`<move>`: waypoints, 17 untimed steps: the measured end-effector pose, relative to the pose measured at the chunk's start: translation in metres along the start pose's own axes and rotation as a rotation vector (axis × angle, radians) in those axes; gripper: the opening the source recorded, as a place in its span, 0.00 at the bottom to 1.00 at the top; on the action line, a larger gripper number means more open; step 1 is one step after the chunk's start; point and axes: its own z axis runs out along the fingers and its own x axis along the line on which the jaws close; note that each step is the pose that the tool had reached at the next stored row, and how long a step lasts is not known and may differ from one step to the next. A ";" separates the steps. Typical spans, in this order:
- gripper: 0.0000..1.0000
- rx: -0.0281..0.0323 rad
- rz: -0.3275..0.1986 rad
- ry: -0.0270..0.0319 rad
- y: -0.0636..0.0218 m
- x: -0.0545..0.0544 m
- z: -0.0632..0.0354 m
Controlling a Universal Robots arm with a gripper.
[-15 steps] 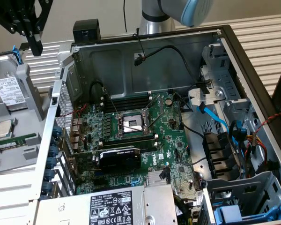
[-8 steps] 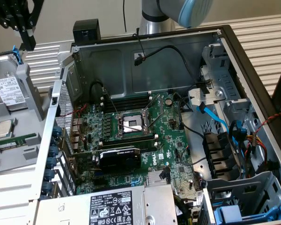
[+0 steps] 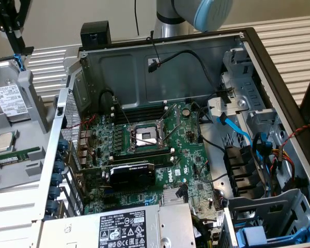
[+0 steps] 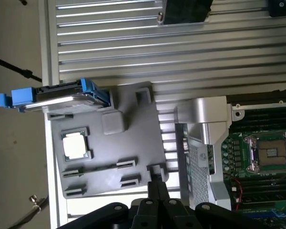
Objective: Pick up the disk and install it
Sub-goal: 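Reach for the disk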
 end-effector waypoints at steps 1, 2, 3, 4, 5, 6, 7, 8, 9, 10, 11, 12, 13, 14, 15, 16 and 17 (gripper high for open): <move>0.11 0.0002 0.000 0.0016 0.0019 0.004 0.0001; 0.11 0.0003 0.000 0.0029 0.0038 0.007 0.0003; 0.11 0.0004 0.000 0.0042 0.0056 0.010 0.0005; 0.11 0.0005 0.000 0.0056 0.0073 0.014 0.0007; 0.11 0.0007 0.000 0.0070 0.0085 0.017 0.0008; 0.11 0.0008 0.000 0.0087 0.0094 0.021 0.0009; 0.11 0.0010 0.001 0.0106 0.0100 0.025 0.0009; 0.11 0.0011 0.001 0.0122 0.0106 0.029 0.0010; 0.11 0.0013 0.001 0.0132 0.0109 0.034 0.0011; 0.11 0.0013 0.001 0.0135 0.0111 0.038 0.0013; 0.11 0.0013 0.001 0.0140 0.0113 0.042 0.0014; 0.11 0.0014 0.001 0.0148 0.0114 0.047 0.0015; 0.11 0.0016 0.000 0.0159 0.0114 0.050 0.0015; 0.11 0.0016 -0.001 0.0166 0.0114 0.052 0.0016; 0.11 0.0016 -0.004 0.0171 0.0113 0.053 0.0017; 0.11 0.0018 -0.009 0.0179 0.0113 0.054 0.0017; 0.11 0.0020 -0.016 0.0186 0.0112 0.055 0.0017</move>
